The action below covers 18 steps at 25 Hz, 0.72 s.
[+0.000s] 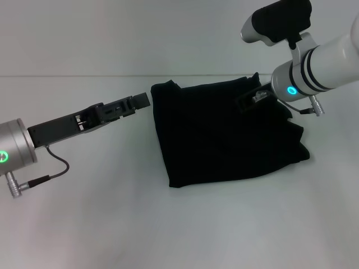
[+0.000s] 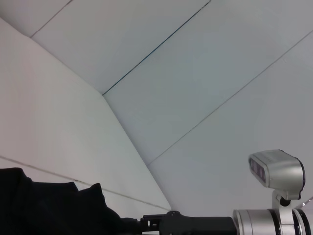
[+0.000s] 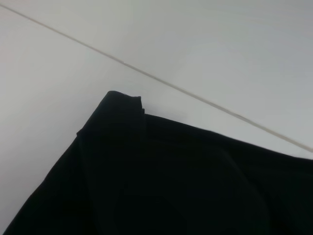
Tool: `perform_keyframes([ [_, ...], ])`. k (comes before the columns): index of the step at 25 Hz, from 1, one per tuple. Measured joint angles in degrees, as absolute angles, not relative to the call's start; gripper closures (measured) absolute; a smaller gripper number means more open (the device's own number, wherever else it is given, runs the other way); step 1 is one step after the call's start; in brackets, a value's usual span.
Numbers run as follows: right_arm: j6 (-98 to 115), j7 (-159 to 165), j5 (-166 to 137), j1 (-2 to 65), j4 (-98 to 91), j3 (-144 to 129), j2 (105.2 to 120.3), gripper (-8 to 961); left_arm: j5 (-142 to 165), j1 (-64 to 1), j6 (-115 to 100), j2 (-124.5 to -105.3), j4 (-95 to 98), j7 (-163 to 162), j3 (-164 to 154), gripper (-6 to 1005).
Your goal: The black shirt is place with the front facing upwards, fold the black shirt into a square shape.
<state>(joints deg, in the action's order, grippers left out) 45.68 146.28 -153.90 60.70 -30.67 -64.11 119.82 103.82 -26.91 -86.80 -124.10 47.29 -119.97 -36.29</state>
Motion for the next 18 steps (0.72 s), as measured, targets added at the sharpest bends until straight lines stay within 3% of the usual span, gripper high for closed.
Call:
perform_keyframes([
  [2, 45.37, 146.40, -154.07, 60.70, -30.75, -64.20, 119.80, 210, 103.81, -27.04, -86.73, -124.10, 47.29, -119.97, -36.30, 238],
  [7, 44.28, 146.43, -154.18, 60.71, -30.56, -64.35, 119.81, 469, 103.79, -27.16, -86.68, -124.10, 47.28, -119.97, -36.30, 239],
  [18, 42.80, 146.99, -155.54, 60.70, -28.58, -64.43, 119.70, 474, 101.89, -26.87, -86.74, -124.02, 47.28, -119.97, -36.38, 242],
])
